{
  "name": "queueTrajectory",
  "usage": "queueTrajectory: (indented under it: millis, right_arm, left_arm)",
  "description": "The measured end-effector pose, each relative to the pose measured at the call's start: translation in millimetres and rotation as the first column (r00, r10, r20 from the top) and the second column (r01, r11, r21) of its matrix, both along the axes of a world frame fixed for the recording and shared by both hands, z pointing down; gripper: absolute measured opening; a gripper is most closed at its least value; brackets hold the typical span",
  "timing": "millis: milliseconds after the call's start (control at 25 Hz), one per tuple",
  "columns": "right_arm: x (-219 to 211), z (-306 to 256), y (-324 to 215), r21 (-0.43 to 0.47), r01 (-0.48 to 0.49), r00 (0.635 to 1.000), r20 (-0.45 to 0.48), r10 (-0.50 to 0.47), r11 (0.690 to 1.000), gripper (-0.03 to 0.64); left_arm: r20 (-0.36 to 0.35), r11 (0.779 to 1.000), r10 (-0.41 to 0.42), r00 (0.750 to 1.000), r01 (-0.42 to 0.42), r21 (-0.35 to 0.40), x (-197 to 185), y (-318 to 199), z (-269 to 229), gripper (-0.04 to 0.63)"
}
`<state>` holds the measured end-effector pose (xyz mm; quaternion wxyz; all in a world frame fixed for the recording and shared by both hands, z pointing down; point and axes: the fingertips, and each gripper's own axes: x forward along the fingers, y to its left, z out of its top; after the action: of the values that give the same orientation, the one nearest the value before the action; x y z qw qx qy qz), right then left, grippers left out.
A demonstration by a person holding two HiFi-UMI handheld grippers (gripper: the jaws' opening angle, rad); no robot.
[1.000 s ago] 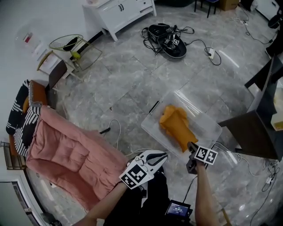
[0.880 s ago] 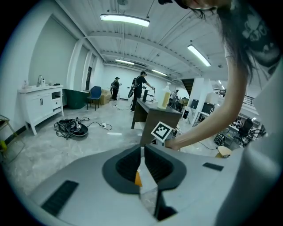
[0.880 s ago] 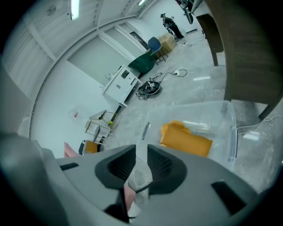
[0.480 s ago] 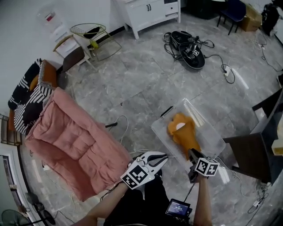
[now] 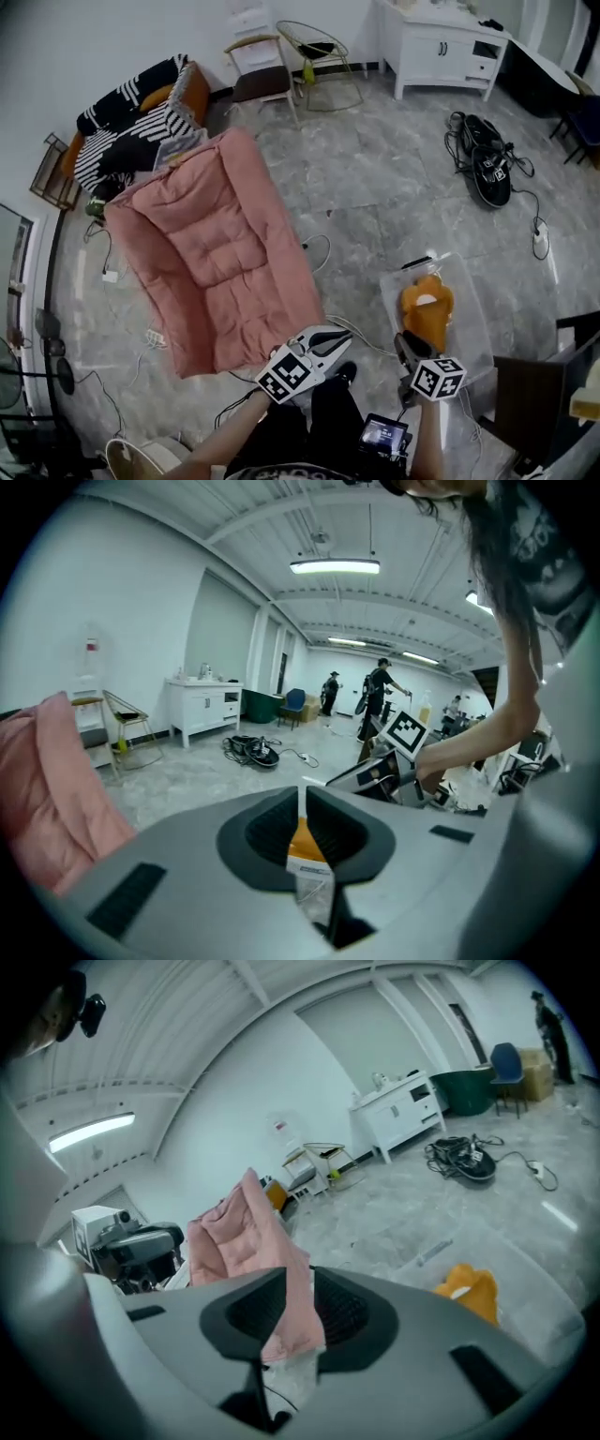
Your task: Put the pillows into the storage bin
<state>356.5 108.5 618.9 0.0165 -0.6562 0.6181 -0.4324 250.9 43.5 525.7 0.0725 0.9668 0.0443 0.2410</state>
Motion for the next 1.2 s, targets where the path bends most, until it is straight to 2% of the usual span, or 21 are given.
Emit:
queueTrajectory:
  millis: [200, 400, 600, 880, 1040, 1200]
  right_arm:
    - [-86, -45, -55, 0.06, 0.19, 0.981, -0.035, -0.189, 0.98, 0.095]
    - [-184, -78, -88, 0.116, 0.322, 0.946, -0.086, -0.313, 0.94, 0.095]
    - [-294, -105, -96, 0.161, 0.411, 0.911, -0.121, -0.395, 0.897, 0.095]
    - [-437, -126, -80, 0.208, 0.53, 0.847, -0.164, -0.505, 0.822, 0.095]
    - [-494, -135, -67, 0.214, 0.593, 0.804, -0.198, -0.56, 0.776, 0.076]
    - [-533, -146, -55, 0.221, 0.649, 0.761, -0.227, -0.608, 0.728, 0.035]
  left_arm:
    - [-0.043, 0.981, -0.193, 0.98, 0.193, -0.008, -84, -30, -22, 0.032]
    - [-0.065, 0.936, -0.351, 0.934, 0.35, -0.031, -184, -39, -26, 0.032]
    - [-0.072, 0.893, -0.45, 0.89, 0.448, -0.043, -288, -29, -28, 0.034]
    - [-0.098, 0.803, -0.595, 0.798, 0.594, -0.042, -423, -16, -42, 0.032]
    - [-0.103, 0.757, -0.653, 0.75, 0.65, -0.064, -483, 2, -45, 0.032]
    - [-0.098, 0.717, -0.697, 0.711, 0.695, -0.056, -525, 16, -46, 0.032]
